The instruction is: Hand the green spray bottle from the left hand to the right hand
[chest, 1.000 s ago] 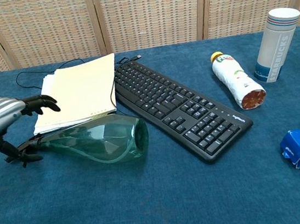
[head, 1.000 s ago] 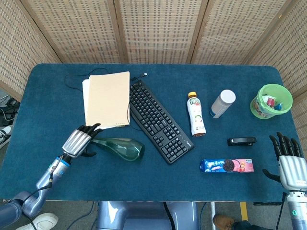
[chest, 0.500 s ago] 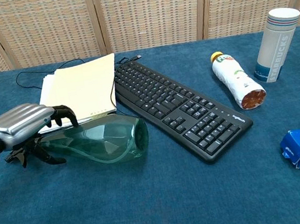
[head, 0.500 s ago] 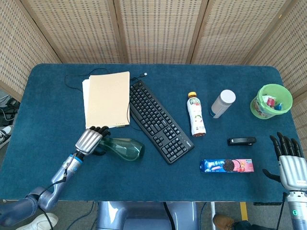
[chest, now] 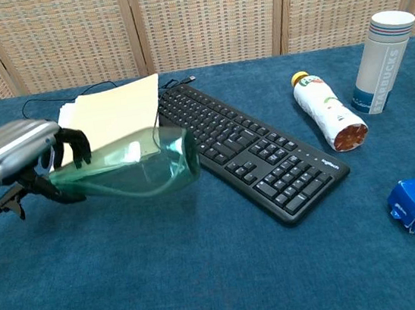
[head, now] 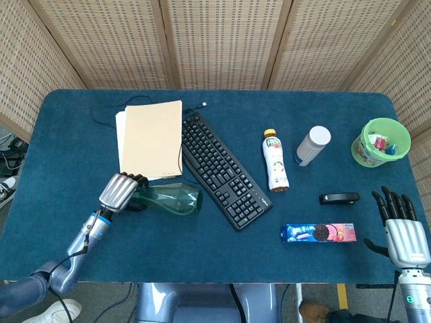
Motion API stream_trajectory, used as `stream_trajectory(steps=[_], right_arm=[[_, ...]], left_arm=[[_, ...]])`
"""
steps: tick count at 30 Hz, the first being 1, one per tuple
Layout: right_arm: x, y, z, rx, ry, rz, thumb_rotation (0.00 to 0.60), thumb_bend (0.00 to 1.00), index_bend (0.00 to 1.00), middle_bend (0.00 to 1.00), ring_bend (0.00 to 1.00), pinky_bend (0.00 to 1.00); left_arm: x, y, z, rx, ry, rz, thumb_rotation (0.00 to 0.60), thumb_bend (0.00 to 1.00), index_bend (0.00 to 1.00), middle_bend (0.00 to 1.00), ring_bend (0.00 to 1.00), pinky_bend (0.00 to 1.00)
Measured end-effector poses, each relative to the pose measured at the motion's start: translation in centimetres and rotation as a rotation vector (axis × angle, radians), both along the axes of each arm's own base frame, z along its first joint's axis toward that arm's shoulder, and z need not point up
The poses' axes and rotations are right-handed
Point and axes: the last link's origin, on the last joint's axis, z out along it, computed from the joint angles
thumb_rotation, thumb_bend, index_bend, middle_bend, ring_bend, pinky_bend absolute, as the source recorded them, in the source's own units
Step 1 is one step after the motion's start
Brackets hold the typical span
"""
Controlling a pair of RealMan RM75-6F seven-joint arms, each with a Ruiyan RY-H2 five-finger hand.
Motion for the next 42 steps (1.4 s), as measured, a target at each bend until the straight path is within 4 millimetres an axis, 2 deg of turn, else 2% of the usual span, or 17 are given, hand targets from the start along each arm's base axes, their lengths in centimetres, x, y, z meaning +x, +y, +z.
stream_trajectory(steps=[7,13,17,23,29,35,42], right_arm=[[1.9,-1.0,-0.6,0.053,0.004,0.053,0.600,0.00,0.00,0.00,0.00,0.00],[4.6,-2.3,-1.2,0.126,-0.011,0.126,0.600,0.00,0.00,0.00,0.00,0.00],[7.2,-3.4,-1.8,0.173,-0.019,0.183,0.600,0.00,0.00,0.00,0.00,0.00],[11.1,-4.7,-2.4,0.197,-0.051,0.236,0.600,0.00,0.00,0.00,0.00,0.00],[14.4,-6.0,-2.9,0.235,-0.079,0.259,0.600,0.00,0.00,0.00,0.00,0.00],[16.3,-6.9,-4.0,0.269,-0.054,0.254,0.600,0.00,0.00,0.00,0.00,0.00],[18.5,-7.9,-5.7,0.278,-0.028,0.252,0.600,0.00,0.00,0.00,0.00,0.00]], left_arm=[[3.3,1.7,1.8,0.027,-0.058,-0.029,0.600,0.23,0.62,0.50,0.56,0.54],[7.3,3.3,1.6,0.028,-0.080,-0.052,0.600,0.23,0.62,0.50,0.56,0.54],[11.0,4.1,0.5,0.014,-0.097,-0.073,0.600,0.23,0.62,0.50,0.56,0.54],[16.4,4.2,-2.2,-0.021,-0.102,-0.113,0.600,0.23,0.63,0.50,0.56,0.54],[20.3,4.1,-4.3,-0.051,-0.117,-0.124,0.600,0.23,0.63,0.50,0.56,0.54],[21.8,4.4,-5.1,-0.053,-0.113,-0.109,0.600,0.23,0.63,0.50,0.56,0.54],[22.2,4.3,-5.4,-0.062,-0.119,-0.089,0.600,0.23,0.63,0.50,0.56,0.54]])
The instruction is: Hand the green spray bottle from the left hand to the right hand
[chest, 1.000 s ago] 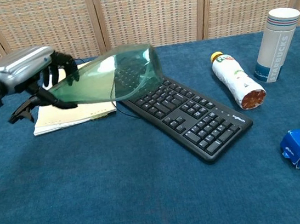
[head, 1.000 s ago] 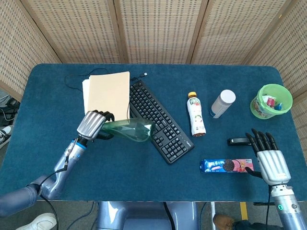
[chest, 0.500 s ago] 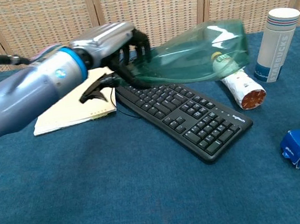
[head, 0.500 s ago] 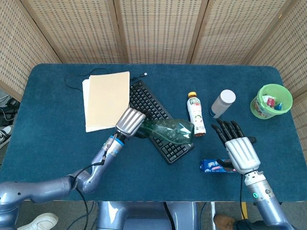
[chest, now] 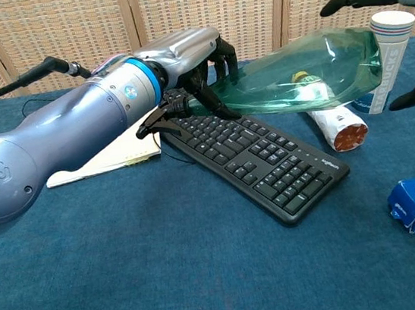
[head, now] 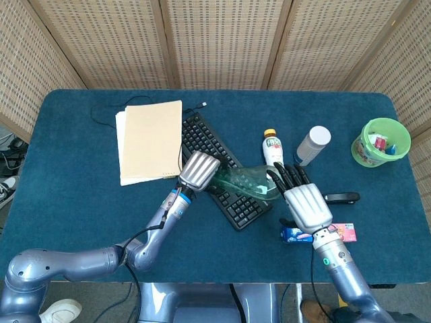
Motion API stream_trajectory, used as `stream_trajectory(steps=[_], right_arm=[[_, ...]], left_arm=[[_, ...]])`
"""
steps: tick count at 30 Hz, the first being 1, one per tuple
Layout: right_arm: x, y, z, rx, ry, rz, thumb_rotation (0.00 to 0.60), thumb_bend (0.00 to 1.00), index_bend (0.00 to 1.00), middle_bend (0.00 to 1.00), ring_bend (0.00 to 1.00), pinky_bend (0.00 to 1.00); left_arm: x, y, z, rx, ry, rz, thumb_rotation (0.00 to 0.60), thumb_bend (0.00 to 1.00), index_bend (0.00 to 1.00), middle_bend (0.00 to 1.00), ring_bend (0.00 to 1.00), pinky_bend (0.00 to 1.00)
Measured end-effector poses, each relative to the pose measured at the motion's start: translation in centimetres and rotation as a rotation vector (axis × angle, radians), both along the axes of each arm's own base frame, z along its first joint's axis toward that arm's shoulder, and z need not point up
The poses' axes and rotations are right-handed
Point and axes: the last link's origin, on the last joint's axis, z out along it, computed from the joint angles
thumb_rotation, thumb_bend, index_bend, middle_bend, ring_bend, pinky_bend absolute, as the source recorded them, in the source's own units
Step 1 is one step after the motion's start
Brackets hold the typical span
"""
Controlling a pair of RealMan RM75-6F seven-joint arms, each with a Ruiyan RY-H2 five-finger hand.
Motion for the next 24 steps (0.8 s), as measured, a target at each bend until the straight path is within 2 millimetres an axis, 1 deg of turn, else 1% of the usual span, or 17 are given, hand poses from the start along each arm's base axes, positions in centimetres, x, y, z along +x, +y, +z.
stream_trajectory(steps=[5,11,17,24], right_arm=[[1.5,-0.9,-1.3,0.001,0.009,-0.009,0.600,0.00,0.00,0.00,0.00,0.00],[2.6,-2.2,-2.7,0.001,0.015,-0.050,0.600,0.00,0.00,0.00,0.00,0.00],[3.0,-3.2,-3.7,-0.019,0.020,-0.093,0.600,0.00,0.00,0.00,0.00,0.00],[3.2,-3.6,-4.3,-0.027,0.022,-0.125,0.600,0.00,0.00,0.00,0.00,0.00]], left_arm=[[0.0,-0.2,-0.2,-0.009,-0.012,0.010,0.600,0.23,0.63,0.50,0.56,0.54],[-0.1,-0.4,-0.1,-0.016,-0.033,0.021,0.600,0.23,0.63,0.50,0.56,0.54],[-0.1,-0.6,0.0,-0.028,-0.062,0.034,0.600,0.23,0.64,0.50,0.56,0.54],[0.2,-0.8,-0.1,-0.037,-0.077,0.035,0.600,0.23,0.64,0.50,0.56,0.54]])
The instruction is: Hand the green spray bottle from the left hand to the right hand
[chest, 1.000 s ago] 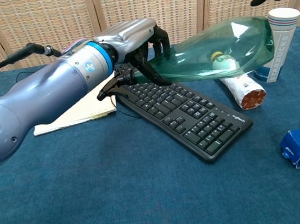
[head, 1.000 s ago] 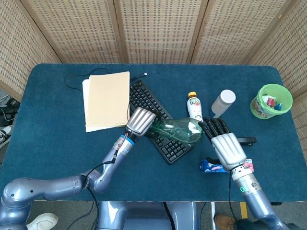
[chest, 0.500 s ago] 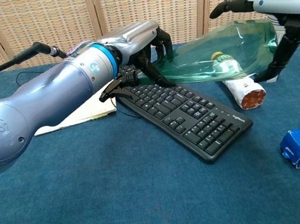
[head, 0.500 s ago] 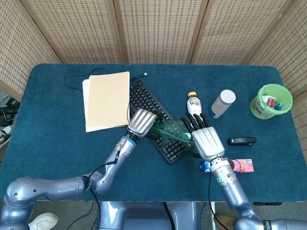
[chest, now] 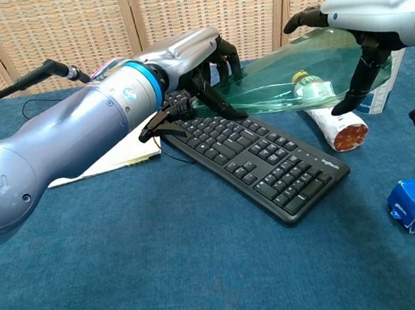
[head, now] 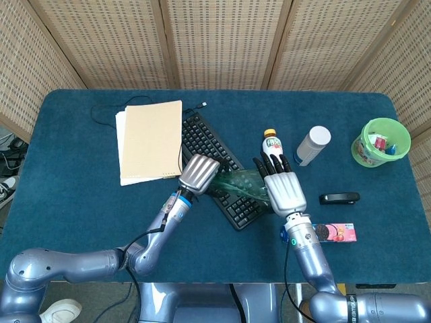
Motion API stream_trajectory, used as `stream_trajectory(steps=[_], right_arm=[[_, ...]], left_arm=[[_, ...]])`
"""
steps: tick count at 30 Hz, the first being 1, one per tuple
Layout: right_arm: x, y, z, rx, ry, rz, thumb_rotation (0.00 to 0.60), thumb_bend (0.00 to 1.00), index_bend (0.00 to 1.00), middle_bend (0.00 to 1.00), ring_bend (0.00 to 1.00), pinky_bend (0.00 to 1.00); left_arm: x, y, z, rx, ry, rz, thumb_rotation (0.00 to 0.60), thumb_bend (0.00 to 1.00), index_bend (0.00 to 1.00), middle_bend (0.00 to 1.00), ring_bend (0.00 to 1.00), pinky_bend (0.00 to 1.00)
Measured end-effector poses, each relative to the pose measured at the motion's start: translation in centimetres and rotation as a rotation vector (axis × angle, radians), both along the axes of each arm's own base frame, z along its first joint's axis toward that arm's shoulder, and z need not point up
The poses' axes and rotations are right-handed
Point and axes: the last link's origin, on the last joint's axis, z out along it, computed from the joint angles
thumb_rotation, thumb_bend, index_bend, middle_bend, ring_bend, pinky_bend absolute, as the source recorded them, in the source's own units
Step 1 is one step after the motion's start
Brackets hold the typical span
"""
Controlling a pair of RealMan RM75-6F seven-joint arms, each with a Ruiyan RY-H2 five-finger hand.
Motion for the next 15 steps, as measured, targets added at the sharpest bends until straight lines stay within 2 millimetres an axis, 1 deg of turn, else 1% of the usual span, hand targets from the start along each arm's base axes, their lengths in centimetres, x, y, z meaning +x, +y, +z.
stream_trajectory(steps=[12,13,15], right_arm=[[0.9,-0.3,-0.9,0.000,0.005,-0.002,0.600,0.00,0.00,0.00,0.00,0.00],[1.0,-0.3,-0.9,-0.001,0.005,-0.001,0.600,0.00,0.04,0.00,0.00,0.00],[1.1,-0.4,-1.0,-0.005,0.004,0.001,0.600,0.00,0.15,0.01,0.00,0.00]], left_arm=[[0.4,-0.1,-0.2,-0.008,-0.011,0.006,0.600,0.23,0.64,0.50,0.56,0.54],[0.4,-0.1,-0.2,-0.009,-0.013,0.007,0.600,0.23,0.63,0.50,0.56,0.54],[0.5,-0.2,-0.1,-0.009,-0.014,0.007,0.600,0.23,0.63,0.50,0.56,0.54]])
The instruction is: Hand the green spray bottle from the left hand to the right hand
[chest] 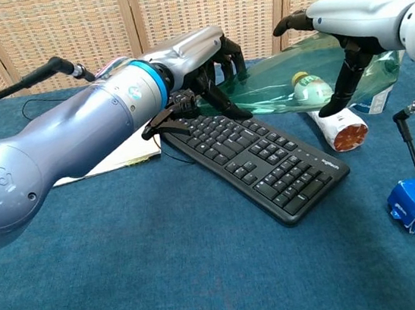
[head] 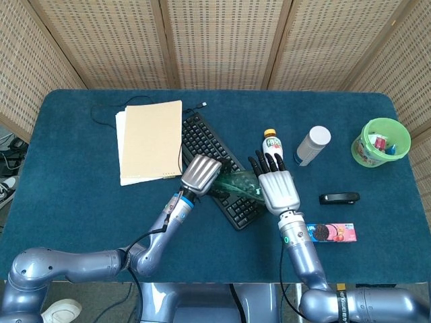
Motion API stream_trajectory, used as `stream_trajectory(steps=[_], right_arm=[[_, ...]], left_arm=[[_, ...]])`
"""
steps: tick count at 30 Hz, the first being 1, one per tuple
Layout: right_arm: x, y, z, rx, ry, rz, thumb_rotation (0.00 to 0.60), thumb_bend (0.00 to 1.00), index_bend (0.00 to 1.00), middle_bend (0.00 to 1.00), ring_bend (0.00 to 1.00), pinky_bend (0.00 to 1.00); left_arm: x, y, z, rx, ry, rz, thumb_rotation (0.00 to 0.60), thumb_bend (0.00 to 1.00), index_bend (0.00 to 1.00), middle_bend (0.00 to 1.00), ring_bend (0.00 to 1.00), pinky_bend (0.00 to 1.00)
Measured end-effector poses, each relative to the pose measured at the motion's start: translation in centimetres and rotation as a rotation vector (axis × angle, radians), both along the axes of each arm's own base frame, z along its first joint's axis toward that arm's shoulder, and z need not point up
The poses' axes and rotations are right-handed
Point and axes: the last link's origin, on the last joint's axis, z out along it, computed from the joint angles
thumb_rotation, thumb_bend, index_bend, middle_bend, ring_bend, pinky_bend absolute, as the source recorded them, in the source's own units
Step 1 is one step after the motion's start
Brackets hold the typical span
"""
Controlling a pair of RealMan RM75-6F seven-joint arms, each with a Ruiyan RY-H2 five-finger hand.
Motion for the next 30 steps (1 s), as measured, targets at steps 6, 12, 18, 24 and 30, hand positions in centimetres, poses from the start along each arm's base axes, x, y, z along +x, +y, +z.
stream_trajectory(steps=[6,12,18,24,30], right_arm=[[0.2,-0.4,-0.2,-0.021,-0.003,0.022,0.600,0.15,0.52,0.22,0.20,0.27],[-0.5,-0.9,-0.8,-0.030,-0.002,0.008,0.600,0.29,0.65,0.35,0.40,0.49],[-1.0,-0.9,-0.8,-0.007,0.006,-0.023,0.600,0.31,0.66,0.36,0.42,0.50],[-0.8,-0.9,-0.5,-0.013,0.001,-0.015,0.600,0.32,0.66,0.36,0.42,0.50],[-0.9,-0.9,-0.3,-0.017,-0.004,-0.014,0.600,0.32,0.66,0.35,0.42,0.50]], left_arm=[[0.3,-0.1,0.2,-0.008,-0.019,0.009,0.600,0.23,0.61,0.50,0.56,0.54],[0.4,-0.2,0.6,-0.002,-0.041,0.014,0.600,0.23,0.61,0.50,0.56,0.54],[0.4,-0.2,0.9,-0.010,-0.052,0.009,0.600,0.21,0.52,0.41,0.50,0.52],[0.4,-0.4,1.0,-0.040,-0.063,-0.002,0.600,0.11,0.13,0.04,0.13,0.27],[0.3,-0.6,1.3,-0.051,-0.074,-0.011,0.600,0.07,0.00,0.00,0.02,0.18]])
